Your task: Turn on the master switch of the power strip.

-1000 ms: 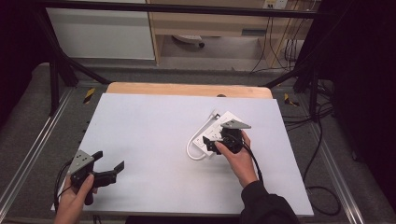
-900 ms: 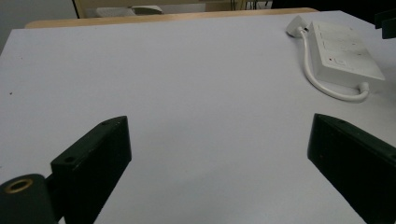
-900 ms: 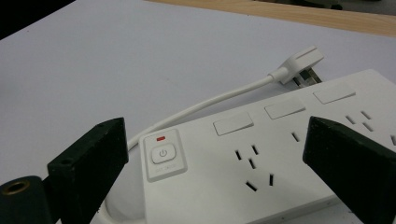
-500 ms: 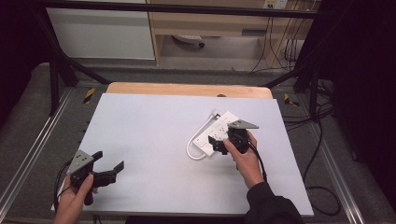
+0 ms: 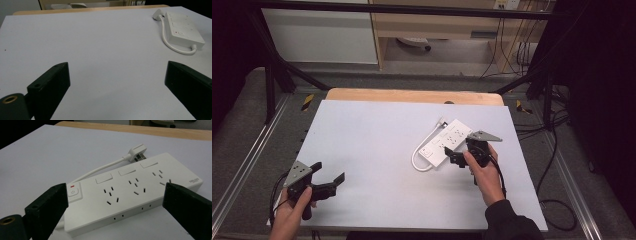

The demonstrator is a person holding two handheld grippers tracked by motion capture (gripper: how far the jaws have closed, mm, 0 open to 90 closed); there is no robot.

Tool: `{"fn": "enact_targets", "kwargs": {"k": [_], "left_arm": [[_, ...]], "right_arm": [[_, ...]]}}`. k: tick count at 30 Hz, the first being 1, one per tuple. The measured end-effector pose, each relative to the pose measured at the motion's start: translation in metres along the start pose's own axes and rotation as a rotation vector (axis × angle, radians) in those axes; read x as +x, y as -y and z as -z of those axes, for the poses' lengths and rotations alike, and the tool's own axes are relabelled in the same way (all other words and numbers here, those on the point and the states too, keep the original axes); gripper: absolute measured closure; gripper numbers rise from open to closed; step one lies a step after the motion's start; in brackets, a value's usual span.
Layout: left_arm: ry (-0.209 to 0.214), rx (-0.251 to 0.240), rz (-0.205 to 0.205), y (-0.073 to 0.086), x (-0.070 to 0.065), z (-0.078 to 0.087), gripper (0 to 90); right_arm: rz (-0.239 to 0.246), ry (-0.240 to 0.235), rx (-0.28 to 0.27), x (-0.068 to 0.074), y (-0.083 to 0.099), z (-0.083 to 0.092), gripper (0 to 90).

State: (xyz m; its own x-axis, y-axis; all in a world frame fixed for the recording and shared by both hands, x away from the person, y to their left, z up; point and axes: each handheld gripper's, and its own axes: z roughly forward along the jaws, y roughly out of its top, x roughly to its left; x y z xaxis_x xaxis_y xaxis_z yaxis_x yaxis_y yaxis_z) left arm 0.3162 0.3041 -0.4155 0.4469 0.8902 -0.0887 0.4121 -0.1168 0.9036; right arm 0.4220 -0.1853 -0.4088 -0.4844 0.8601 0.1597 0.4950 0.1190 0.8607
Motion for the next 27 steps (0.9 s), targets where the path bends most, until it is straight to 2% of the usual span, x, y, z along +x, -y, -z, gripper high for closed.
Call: {"fn": "enact_targets", "kwargs": {"k": [10, 15, 27], "left_arm": [[-0.023, -0.013, 0.014, 0.000, 0.003, 0.002, 6.0], [-0.012, -0.003, 0.002, 0.000, 0.003, 0.001, 6.0], [-0.012, 0.000, 0.004, 0.001, 0.003, 0.001, 5.9]], "right_arm": [[-0.011, 0.012, -0.016, -0.013, 0.001, 0.015, 5.4], [-0.018, 0.013, -0.031, -0.016, 0.001, 0.022, 5.3], [-0.026, 0.018, -0.054, -0.024, 0.001, 0.037, 4.2]]}}
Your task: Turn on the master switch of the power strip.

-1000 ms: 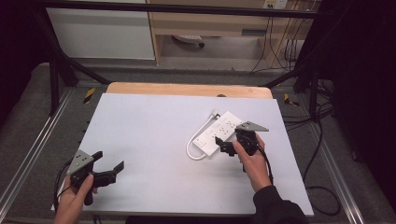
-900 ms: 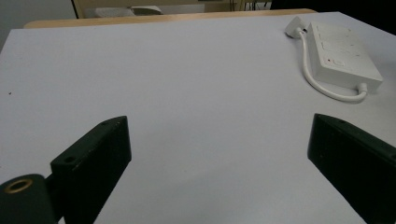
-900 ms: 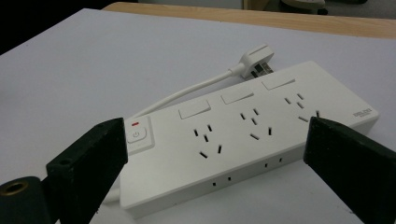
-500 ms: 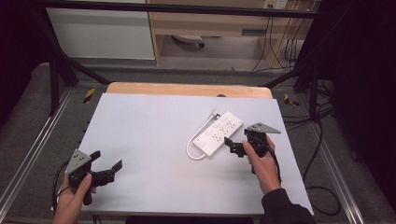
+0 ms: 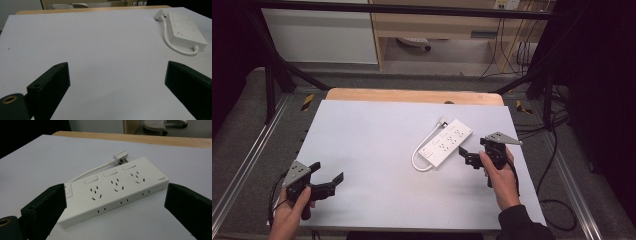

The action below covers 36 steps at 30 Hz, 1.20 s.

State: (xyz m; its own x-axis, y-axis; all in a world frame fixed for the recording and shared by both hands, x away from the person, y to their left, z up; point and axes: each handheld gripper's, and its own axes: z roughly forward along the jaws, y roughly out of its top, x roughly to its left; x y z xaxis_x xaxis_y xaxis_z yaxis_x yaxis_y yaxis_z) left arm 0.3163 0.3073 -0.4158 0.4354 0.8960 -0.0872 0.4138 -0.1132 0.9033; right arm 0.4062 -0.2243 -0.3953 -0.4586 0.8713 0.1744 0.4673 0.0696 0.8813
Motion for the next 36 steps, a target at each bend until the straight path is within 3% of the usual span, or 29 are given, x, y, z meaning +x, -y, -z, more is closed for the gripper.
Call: {"fn": "enact_targets", "kwargs": {"k": [36], "left_arm": [[0.006, 0.005, -0.002, 0.001, -0.001, 0.000, 5.9]], "right_arm": [[-0.022, 0.045, -0.054, -0.027, 0.016, 0.051, 4.0]]}}
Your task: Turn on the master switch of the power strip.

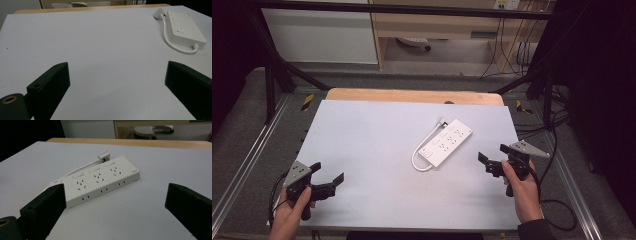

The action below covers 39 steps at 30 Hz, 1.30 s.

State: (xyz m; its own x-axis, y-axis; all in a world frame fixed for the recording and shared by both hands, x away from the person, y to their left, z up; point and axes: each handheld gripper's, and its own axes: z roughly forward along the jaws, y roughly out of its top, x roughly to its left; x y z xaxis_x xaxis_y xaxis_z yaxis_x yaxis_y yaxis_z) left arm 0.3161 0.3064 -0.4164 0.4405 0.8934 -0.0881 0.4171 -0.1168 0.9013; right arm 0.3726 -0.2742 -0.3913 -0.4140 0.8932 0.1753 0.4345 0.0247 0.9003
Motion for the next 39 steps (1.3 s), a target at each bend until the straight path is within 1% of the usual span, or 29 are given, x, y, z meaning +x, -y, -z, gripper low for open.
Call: {"fn": "enact_targets", "kwargs": {"k": [8, 16, 23, 28, 33, 36, 39], "left_arm": [[-0.001, 0.003, -0.003, 0.000, 0.000, 0.000, 5.9], [-0.003, 0.004, 0.003, 0.000, 0.000, 0.000, 5.8], [-0.001, 0.003, 0.000, 0.000, 0.000, 0.000, 5.8], [-0.001, 0.003, -0.002, 0.000, 0.000, 0.000, 5.9], [-0.001, 0.004, -0.002, 0.000, 0.000, 0.000, 5.9], [0.002, 0.003, -0.003, 0.000, 0.000, 0.000, 5.9], [0.003, 0.003, -0.003, 0.000, 0.000, 0.000, 5.9]], "right_arm": [[-0.010, 0.019, -0.019, -0.008, 0.007, 0.010, 4.7], [0.023, 0.026, -0.042, -0.010, 0.012, 0.017, 4.8], [0.041, 0.033, -0.034, -0.012, 0.021, 0.023, 4.8], [0.049, 0.042, -0.024, -0.014, 0.031, 0.025, 4.7], [0.046, 0.050, -0.020, -0.015, 0.041, 0.024, 4.5], [0.050, 0.043, -0.006, -0.012, 0.046, 0.021, 4.4], [0.064, 0.036, 0.009, -0.010, 0.051, 0.017, 4.2]]}}
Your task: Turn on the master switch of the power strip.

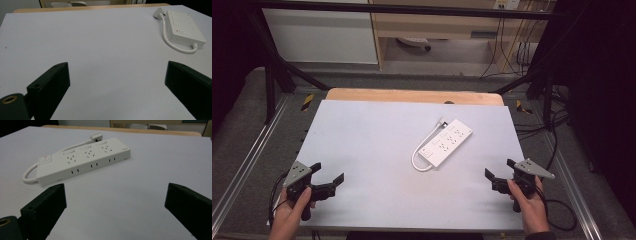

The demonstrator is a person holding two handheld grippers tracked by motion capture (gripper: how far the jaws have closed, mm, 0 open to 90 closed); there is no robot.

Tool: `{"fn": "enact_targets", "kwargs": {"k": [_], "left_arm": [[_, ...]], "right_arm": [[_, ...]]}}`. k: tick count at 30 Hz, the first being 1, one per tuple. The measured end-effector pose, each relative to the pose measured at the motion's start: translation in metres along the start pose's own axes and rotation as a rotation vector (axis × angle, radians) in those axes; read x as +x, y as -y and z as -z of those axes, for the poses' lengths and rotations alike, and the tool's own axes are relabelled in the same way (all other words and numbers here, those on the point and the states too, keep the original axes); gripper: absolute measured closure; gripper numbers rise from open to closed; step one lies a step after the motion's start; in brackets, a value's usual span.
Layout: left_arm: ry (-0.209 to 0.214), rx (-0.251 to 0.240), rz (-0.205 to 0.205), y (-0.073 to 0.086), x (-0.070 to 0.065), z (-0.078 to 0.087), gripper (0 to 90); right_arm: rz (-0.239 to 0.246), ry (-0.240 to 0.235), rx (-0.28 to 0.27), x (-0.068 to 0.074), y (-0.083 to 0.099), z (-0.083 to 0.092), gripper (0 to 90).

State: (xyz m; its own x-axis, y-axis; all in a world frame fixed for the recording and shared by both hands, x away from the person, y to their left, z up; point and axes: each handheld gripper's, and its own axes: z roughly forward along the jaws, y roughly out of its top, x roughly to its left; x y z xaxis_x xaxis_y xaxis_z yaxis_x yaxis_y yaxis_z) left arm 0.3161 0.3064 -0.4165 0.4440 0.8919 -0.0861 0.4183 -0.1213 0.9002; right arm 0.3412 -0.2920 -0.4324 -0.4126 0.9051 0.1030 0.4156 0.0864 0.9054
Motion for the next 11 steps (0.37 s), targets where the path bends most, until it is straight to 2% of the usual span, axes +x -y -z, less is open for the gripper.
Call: {"fn": "enact_targets", "kwargs": {"k": [6, 11], "left_arm": [[0.007, 0.002, -0.003, 0.000, -0.001, -0.001, 5.9], [0.008, 0.002, -0.001, 0.000, -0.001, -0.001, 6.0]], "right_arm": [[0.019, -0.019, 0.054, 0.006, 0.009, -0.011, 4.2], [0.021, -0.018, 0.059, 0.006, 0.010, -0.016, 4.3]]}}
